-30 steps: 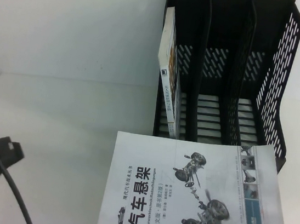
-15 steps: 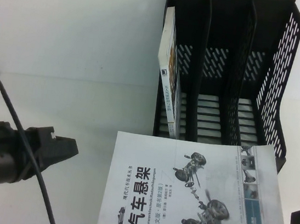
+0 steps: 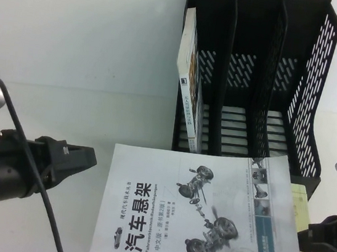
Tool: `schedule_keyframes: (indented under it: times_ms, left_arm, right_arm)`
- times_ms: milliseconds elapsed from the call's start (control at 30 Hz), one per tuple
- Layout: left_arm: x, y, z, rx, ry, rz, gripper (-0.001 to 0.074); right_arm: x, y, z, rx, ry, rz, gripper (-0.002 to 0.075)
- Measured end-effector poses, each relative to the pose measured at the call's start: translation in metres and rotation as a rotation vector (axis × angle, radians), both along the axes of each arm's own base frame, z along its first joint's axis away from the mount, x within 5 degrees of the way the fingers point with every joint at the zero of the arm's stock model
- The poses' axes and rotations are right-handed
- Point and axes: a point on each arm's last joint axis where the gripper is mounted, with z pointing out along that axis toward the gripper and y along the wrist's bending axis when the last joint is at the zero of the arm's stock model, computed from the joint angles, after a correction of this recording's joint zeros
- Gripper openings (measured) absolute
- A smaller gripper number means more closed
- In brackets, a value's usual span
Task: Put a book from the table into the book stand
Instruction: Push book with right arm
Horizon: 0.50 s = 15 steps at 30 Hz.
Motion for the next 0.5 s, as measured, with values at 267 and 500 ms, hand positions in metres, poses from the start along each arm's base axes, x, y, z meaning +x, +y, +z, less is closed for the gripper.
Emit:
schedule_keyframes:
  times_ms: [267,500]
  left_arm:
    - [-0.0006,0.0005,-0.0029,0.03,0.012,-0.009,0.0034]
    - [-0.0003,0.0055,-0.007,0.061,0.053,0.015,0.0108]
  right_arm:
    - [0.0028,0.0003,0.0003,-0.001,0.004,-0.005,-0.0002]
    - [0.0022,0.0006,0.0003,-0.005,0.013,0.007,-0.0002]
